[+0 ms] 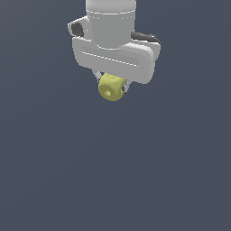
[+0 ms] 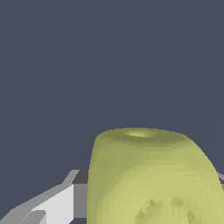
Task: Pick up the object and move it to a goal position.
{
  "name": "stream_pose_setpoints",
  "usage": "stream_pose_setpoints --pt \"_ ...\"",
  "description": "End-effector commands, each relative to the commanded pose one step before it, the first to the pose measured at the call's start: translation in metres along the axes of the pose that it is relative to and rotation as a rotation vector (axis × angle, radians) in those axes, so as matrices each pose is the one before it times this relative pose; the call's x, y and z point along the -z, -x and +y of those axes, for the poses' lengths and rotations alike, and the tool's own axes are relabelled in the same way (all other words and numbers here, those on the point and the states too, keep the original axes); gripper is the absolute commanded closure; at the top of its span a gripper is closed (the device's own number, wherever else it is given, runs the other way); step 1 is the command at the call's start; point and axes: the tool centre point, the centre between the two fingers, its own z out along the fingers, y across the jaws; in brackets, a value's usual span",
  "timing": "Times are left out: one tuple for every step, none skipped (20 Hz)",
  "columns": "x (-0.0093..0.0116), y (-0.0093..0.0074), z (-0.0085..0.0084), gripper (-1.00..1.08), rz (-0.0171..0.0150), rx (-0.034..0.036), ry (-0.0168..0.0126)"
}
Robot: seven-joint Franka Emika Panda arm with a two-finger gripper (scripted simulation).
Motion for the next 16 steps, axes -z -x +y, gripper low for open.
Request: stream_pose_setpoints --pt "0.01811 -0.00112 0.00151 1.08 -0.00141 0.00054 0.00099" --pt "0.0059 -0.00062 0.00046 1.08 0.0 0.0 0.0" --pt "0.00536 -0.0006 0.00039 1.08 0.0 0.0 0.0" --pt "0.00484 -0.00056 0.00034 1.08 0.0 0.0 0.0" --pt "0.00433 -0.00052 0.0003 1.08 0.0 0.0 0.0" --pt "0.00385 -0.00047 0.00026 1.08 0.0 0.0 0.0" --pt "0.00338 -0.00043 0.00022 1.08 0.0 0.0 0.0" --pt "0.00294 -0.00039 0.00018 1.08 0.0 0.0 0.0" --pt "0.0025 -0.00036 0.00014 1.08 0.0 0.0 0.0" --pt "0.00208 -0.00032 0.0001 1.08 0.0 0.0 0.0" --pt "0.00167 -0.00029 0.00006 1.08 0.0 0.0 0.0" --pt "0.00127 -0.00027 0.00002 1.08 0.0 0.0 0.0" --pt "0.00088 -0.00024 -0.00002 1.08 0.0 0.0 0.0" --pt "0.00051 -0.00021 -0.00005 1.08 0.0 0.0 0.0" --pt "0.00019 -0.00016 -0.00007 1.08 0.0 0.0 0.0" --pt "0.00001 -0.00006 -0.00004 1.08 0.0 0.0 0.0"
